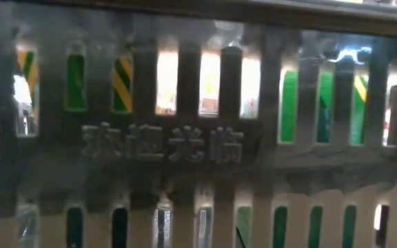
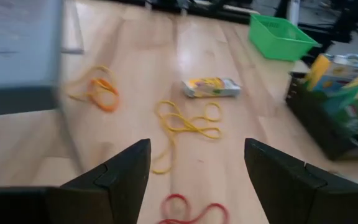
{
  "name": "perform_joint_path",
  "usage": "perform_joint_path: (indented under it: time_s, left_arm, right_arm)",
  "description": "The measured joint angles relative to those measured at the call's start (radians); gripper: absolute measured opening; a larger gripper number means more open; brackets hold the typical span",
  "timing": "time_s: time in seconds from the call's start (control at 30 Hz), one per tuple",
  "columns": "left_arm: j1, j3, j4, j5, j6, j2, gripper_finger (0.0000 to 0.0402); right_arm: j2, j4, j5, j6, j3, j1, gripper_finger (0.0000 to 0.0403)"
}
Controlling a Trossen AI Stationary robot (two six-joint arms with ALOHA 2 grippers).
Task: Pick & Place Office Desk Supplies
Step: Put the left yellow crayon box into the black bin
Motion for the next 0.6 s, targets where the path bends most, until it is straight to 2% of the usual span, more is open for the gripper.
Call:
perform_joint_path:
  time_s: [0.4, 0.6]
  left_arm:
    - [-0.005, 0.165, -0.002, 0.277, -0.081, 0.389, 0.0262]
    - [-0.061, 0.23, -0.001, 0.367, -0.077, 0.564, 0.0262]
  right_arm:
    - [0.0, -0.039, 0.015, -0.074, -0.012, 0.0, 0.0176]
    - [0.001, -0.097, 0.085, -0.114, -0.012, 0.0, 0.0176]
